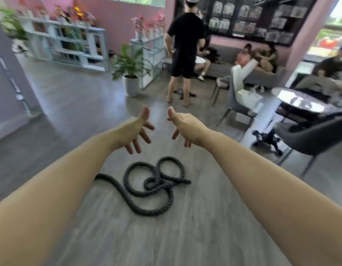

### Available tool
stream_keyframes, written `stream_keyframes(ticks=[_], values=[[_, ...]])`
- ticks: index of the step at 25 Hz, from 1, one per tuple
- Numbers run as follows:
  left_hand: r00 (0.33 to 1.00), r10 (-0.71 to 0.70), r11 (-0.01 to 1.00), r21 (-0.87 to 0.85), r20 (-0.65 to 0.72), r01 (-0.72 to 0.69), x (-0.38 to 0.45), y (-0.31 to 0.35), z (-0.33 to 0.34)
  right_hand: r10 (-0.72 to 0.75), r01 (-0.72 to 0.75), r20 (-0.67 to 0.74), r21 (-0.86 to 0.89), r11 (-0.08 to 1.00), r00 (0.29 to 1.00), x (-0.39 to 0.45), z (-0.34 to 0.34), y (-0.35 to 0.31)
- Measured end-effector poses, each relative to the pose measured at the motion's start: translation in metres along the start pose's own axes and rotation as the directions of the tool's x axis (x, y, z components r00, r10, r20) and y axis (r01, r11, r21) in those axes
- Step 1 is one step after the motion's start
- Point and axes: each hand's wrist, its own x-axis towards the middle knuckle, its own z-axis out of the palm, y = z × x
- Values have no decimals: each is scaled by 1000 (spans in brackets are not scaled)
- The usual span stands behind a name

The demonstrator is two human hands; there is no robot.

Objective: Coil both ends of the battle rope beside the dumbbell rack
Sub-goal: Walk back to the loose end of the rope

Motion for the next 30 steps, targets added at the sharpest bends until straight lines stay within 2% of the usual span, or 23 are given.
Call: stream_keyframes(ticks=[3, 7, 13, 18, 22, 26, 30], values=[[991, 60, 998, 19, 118, -63, 19, 58, 87, 133, -132, -75, 14, 991, 988, -58, -46, 78], [975, 107, 994, -7, 196, -107, 58, 109, 162, 216, -214, -133, 29, 976, 967, -95, -92, 151], [966, 100, 995, -24, 239, -98, 157, 140, 237, 247, -242, -115, 55, 969, 962, -54, -139, 251], [981, 75, 994, -92, 178, -60, 265, 159, 265, 187, -188, -45, -12, 982, 981, 26, -190, 306], [994, 42, 995, -99, 104, -32, 324, 180, 259, 143, -143, -6, -30, 989, 990, 97, -230, 335], [998, -44, 993, -108, -52, 39, 381, 183, 232, -2, 3, 55, -25, 1000, 999, 188, -257, 339], [960, -169, 980, -146, -222, 138, 446, 166, 235, -171, 172, 158, 6, 985, 973, 285, -257, 364]])
